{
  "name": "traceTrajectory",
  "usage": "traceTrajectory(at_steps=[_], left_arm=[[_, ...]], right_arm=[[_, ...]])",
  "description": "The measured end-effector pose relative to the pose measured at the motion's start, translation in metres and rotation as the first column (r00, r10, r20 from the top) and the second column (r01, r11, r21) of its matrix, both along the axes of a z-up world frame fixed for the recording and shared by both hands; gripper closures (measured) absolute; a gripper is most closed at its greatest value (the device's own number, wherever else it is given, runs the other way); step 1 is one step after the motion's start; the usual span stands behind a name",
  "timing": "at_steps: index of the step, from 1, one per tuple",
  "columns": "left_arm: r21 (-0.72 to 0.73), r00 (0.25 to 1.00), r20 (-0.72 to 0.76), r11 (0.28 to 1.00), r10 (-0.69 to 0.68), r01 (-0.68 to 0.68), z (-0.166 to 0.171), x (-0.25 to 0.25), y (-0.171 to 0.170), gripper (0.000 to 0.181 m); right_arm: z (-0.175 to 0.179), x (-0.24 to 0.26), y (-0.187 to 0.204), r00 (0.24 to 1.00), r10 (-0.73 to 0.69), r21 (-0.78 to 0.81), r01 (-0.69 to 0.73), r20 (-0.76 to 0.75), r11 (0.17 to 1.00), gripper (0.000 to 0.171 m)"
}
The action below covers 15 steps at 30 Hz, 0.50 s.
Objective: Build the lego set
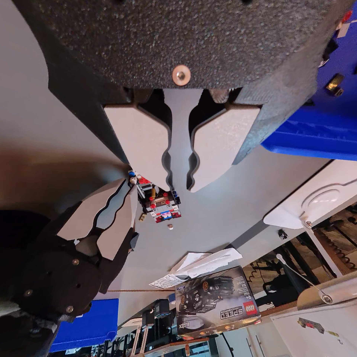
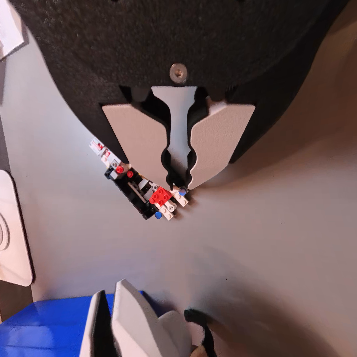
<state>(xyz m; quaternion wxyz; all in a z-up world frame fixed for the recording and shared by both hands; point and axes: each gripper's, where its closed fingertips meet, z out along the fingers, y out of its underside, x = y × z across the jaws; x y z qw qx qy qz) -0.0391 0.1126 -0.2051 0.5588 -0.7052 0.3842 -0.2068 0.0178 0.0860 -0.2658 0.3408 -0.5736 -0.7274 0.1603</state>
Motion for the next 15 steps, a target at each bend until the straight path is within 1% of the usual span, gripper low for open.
traceTrajectory(at_steps=[4,7,15], left_arm=[[-0.009,1.000,-0.012,1.000,-0.010,0.010,-0.012,0.004,-0.001,0.167],[-0.003,0.999,-0.046,1.000,-0.016,0.016,-0.021,0.008,-0.002,0.166],[0.023,0.995,-0.091,0.998,-0.049,0.051,-0.026,0.013,-0.006,0.165]], right_arm=[[0.000,0.002,-0.001,0.999,-0.010,-0.050,0.008,-0.031,0.999,0.159],[0.000,0.007,0.000,1.000,-0.010,-0.058,0.009,-0.015,0.998,0.160],[-0.002,0.018,0.003,0.999,-0.032,-0.082,0.032,0.006,0.996,0.160]])
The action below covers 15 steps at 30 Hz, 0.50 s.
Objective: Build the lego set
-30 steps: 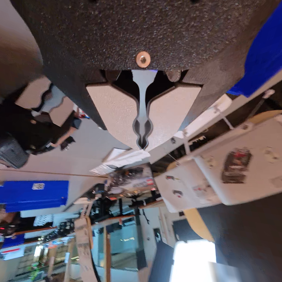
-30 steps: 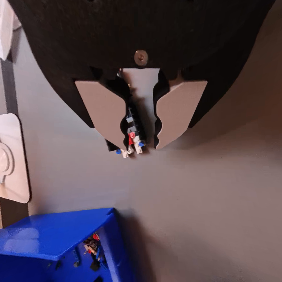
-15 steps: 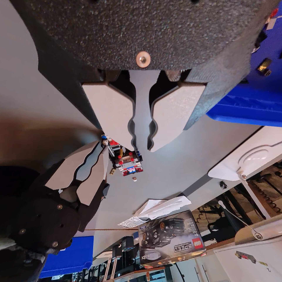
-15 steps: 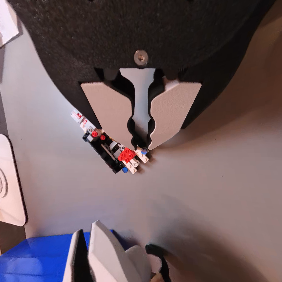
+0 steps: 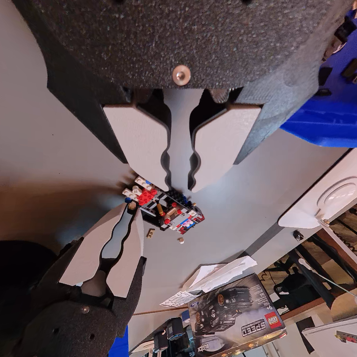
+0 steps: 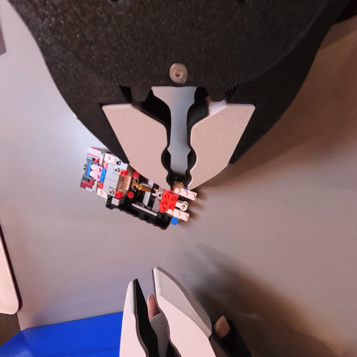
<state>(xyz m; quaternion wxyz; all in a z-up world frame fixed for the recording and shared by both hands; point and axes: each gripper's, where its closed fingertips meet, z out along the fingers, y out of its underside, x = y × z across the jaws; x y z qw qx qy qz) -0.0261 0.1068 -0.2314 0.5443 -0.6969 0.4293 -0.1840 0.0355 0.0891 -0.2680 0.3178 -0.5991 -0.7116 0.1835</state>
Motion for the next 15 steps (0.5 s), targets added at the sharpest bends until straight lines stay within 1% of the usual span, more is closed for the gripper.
traceTrajectory(at_steps=[8,11,15], left_arm=[[0.025,0.999,-0.022,0.999,-0.025,0.025,0.000,0.003,-0.003,0.165],[0.040,0.999,-0.042,0.999,-0.035,0.037,-0.002,0.005,-0.005,0.164],[0.062,0.996,-0.066,0.996,-0.055,0.059,-0.003,0.009,-0.008,0.156]], right_arm=[[0.000,0.002,-0.001,1.000,-0.021,-0.024,0.021,-0.014,0.999,0.159],[0.006,0.001,-0.002,0.999,-0.022,-0.031,0.020,-0.050,0.999,0.159],[0.011,-0.002,0.002,0.995,-0.044,-0.023,0.042,-0.088,0.999,0.151]])
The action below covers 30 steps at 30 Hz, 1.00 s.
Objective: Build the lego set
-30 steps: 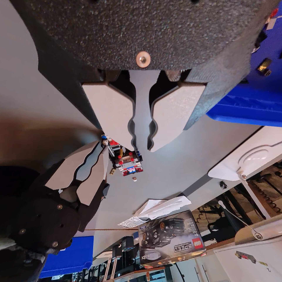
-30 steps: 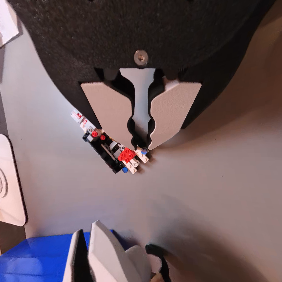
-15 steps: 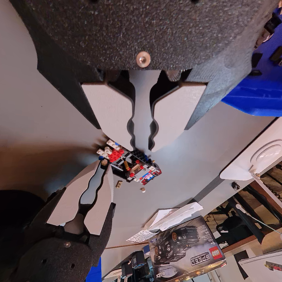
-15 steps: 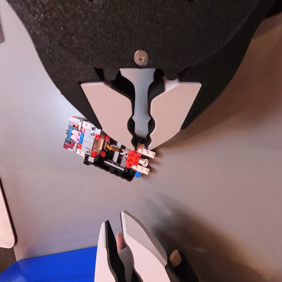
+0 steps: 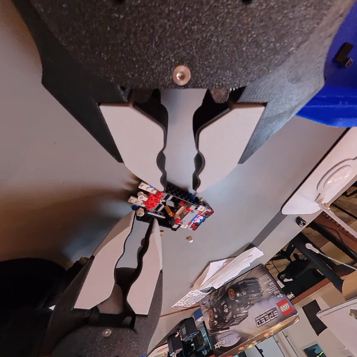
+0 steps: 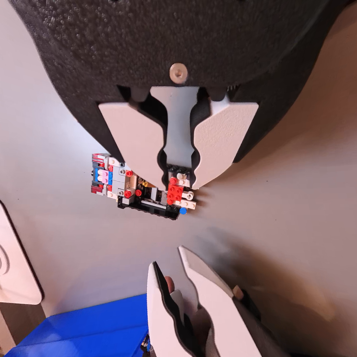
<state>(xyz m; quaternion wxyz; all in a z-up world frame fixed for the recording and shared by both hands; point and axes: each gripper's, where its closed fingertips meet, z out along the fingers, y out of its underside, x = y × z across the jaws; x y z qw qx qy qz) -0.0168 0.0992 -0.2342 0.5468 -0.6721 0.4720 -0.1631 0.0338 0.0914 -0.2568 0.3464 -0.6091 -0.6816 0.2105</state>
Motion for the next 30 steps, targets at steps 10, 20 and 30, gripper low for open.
traceTrajectory(at_steps=[10,20,30], left_arm=[[-0.008,0.997,-0.045,0.998,-0.058,0.058,-0.008,0.012,-0.004,0.140],[-0.016,0.943,-0.164,0.957,-0.289,0.290,-0.024,0.045,-0.003,0.138],[0.052,0.910,-0.287,0.944,-0.300,0.327,-0.037,0.049,-0.006,0.158]], right_arm=[[-0.016,-0.001,-0.002,0.997,0.010,0.044,-0.014,0.078,0.999,0.149],[-0.016,0.005,-0.001,0.997,0.022,0.003,-0.022,0.074,1.000,0.150],[-0.015,0.010,0.001,0.999,0.014,-0.033,-0.012,0.049,0.999,0.149]])
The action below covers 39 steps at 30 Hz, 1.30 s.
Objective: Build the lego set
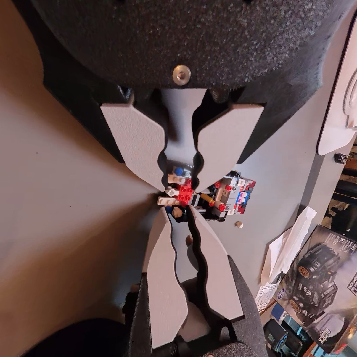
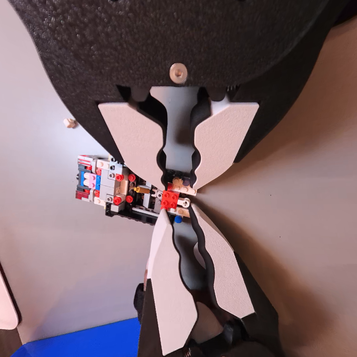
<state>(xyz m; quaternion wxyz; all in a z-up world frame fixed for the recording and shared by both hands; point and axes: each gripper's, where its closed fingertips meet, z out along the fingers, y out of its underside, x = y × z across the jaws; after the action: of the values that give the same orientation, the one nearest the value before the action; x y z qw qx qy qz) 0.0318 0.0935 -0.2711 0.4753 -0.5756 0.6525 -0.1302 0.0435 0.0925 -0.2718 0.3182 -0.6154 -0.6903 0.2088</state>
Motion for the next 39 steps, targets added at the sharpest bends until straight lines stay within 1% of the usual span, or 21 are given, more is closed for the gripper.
traceTrajectory(at_steps=[3,5,10,14,19,24,27,29,36,37,39], left_arm=[[-0.006,1.000,0.003,1.000,0.005,-0.005,0.000,0.000,0.001,0.157],[-0.019,1.000,0.017,1.000,-0.003,0.003,0.002,0.000,-0.001,0.151],[-0.113,0.992,0.125,0.994,0.011,0.003,0.018,0.000,0.001,0.146],[-0.115,0.998,0.067,0.993,-0.005,0.013,0.011,0.001,0.004,0.138],[-0.078,0.999,-0.019,0.996,-0.036,0.035,-0.001,0.005,0.002,0.139],[-0.082,0.999,-0.020,0.996,-0.033,0.032,-0.001,0.006,0.001,0.141],[-0.074,0.999,-0.030,0.997,-0.033,0.031,-0.002,0.006,0.002,0.141],[-0.067,0.999,-0.041,0.997,-0.033,0.031,-0.002,0.007,0.002,0.141],[-0.038,0.997,-0.066,0.999,-0.027,0.024,-0.002,0.006,0.004,0.141],[-0.042,0.998,-0.065,0.999,-0.027,0.024,-0.002,0.006,0.004,0.141],[-0.045,0.998,-0.064,0.999,-0.024,0.021,-0.002,0.005,0.005,0.142]], right_arm=[[0.001,0.002,0.001,1.000,-0.006,-0.014,0.006,-0.008,1.000,0.150],[0.000,0.004,0.002,1.000,-0.008,-0.016,0.008,-0.004,1.000,0.149],[0.001,0.009,0.003,1.000,-0.013,-0.019,0.013,0.007,1.000,0.149],[0.005,0.007,0.001,1.000,-0.012,-0.034,0.012,0.006,0.999,0.149],[0.002,0.015,0.005,0.996,-0.038,-0.001,0.038,0.080,0.999,0.150],[-0.002,0.019,0.007,0.985,-0.050,0.052,0.042,0.163,0.998,0.157],[-0.001,0.018,0.006,0.982,-0.047,0.080,0.033,0.181,0.996,0.158],[0.003,0.014,0.002,0.989,-0.022,0.067,0.012,0.149,0.998,0.171],[0.017,0.019,0.013,0.995,-0.066,0.097,0.058,0.078,0.994,0.171],[0.017,0.021,0.013,0.994,-0.062,0.100,0.052,0.093,0.994,0.161],[0.016,0.023,0.012,0.990,-0.041,0.096,0.028,0.132,0.995,0.158]])
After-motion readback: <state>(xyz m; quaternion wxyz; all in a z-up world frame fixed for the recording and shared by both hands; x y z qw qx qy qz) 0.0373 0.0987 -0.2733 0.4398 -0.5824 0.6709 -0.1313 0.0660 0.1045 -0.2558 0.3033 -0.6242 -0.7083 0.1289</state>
